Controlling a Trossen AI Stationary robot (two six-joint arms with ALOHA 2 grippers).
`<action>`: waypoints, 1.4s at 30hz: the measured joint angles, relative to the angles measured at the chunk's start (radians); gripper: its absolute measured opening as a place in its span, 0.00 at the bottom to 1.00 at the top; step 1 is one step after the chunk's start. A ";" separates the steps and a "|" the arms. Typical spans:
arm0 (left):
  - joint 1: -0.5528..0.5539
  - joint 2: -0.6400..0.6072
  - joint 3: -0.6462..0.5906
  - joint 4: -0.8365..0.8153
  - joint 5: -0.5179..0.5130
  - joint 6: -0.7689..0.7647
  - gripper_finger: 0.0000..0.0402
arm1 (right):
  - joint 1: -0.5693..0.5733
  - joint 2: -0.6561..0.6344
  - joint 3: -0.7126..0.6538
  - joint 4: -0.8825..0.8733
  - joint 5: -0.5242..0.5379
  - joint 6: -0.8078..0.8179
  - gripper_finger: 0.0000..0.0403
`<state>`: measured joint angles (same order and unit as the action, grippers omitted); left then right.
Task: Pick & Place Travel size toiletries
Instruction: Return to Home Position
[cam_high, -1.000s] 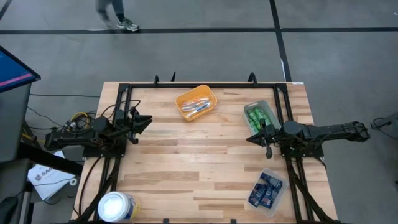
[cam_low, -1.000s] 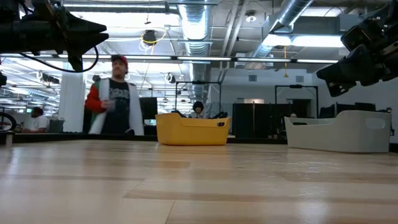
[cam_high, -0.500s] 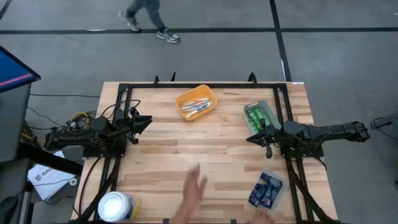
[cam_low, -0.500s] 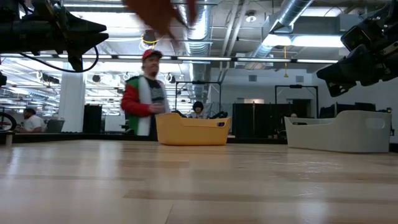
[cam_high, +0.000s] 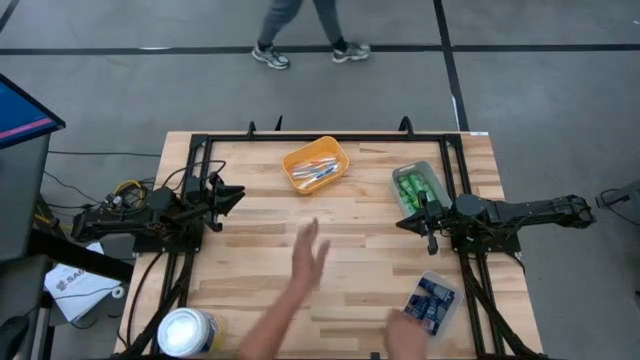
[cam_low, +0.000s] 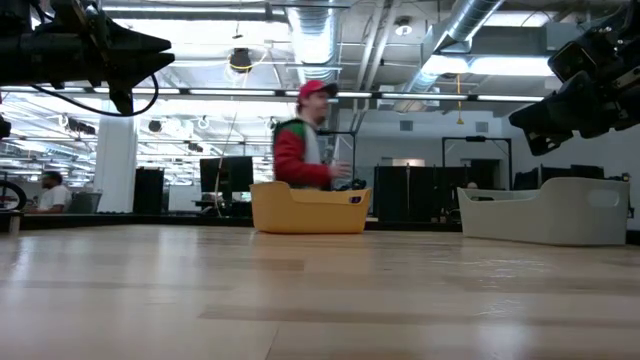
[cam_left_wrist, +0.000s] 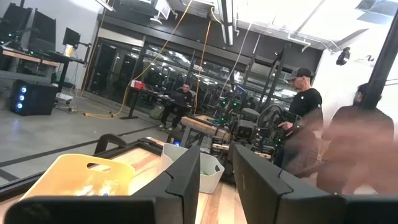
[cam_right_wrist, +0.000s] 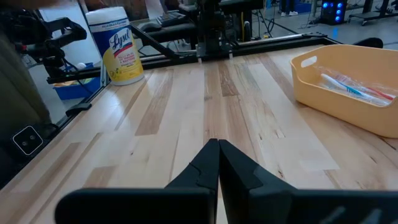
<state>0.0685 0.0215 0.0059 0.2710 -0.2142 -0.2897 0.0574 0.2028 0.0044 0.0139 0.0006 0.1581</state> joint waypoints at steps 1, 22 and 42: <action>0.000 0.000 0.000 0.000 0.000 0.000 0.23 | 0.000 0.000 0.000 0.000 0.000 0.000 0.00; 0.000 0.000 0.000 0.001 0.030 -0.002 0.23 | 0.000 0.000 0.000 0.000 0.000 0.000 0.00; -0.017 0.060 -0.001 0.563 1.116 -0.372 0.23 | 0.000 0.000 0.000 0.000 0.000 0.000 0.00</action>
<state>0.0517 0.0815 0.0051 0.8345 0.9022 -0.6617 0.0578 0.2028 0.0044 0.0139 0.0006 0.1585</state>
